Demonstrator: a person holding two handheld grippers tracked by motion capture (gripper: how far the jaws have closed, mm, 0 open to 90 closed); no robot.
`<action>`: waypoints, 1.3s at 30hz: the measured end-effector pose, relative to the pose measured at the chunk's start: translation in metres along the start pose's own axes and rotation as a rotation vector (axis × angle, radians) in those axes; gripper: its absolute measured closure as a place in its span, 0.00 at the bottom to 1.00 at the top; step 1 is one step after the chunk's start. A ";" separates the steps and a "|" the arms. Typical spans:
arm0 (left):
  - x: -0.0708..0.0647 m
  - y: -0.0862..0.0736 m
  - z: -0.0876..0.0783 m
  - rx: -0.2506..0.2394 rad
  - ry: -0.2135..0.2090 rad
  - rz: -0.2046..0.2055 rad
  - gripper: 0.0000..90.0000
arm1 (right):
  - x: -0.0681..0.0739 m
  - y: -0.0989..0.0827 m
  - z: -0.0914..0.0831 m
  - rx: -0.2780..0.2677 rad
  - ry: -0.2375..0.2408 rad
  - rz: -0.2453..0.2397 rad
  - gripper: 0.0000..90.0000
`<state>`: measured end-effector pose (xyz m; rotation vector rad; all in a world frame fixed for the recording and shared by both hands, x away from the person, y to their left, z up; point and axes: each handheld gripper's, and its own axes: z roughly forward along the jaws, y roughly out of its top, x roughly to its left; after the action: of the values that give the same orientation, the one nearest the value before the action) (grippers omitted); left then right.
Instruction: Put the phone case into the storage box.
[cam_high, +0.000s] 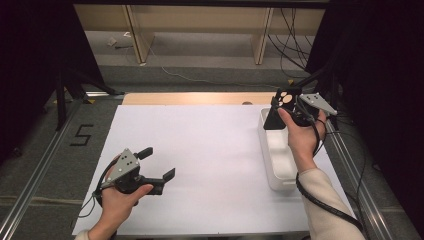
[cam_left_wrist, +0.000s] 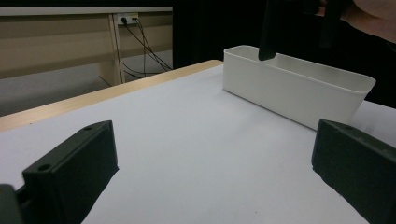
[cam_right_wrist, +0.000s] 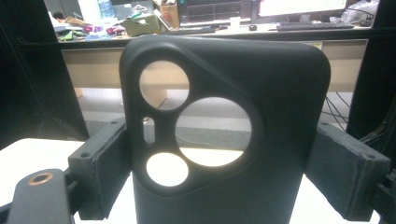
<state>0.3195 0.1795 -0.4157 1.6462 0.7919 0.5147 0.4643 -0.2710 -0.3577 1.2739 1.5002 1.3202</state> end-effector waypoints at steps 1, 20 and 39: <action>0.000 0.000 0.000 0.000 0.000 0.000 0.00 | 0.000 0.001 0.000 -0.003 -0.003 -0.002 0.17; 0.000 0.000 0.000 0.002 -0.002 0.000 0.00 | -0.006 0.003 0.007 0.015 -0.021 -0.013 0.17; 0.000 -0.001 0.001 0.004 -0.003 -0.004 0.00 | -0.009 0.005 0.015 0.041 -0.032 -0.031 0.17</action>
<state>0.3200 0.1788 -0.4168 1.6487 0.7943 0.5081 0.4814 -0.2768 -0.3564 1.2871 1.5259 1.2488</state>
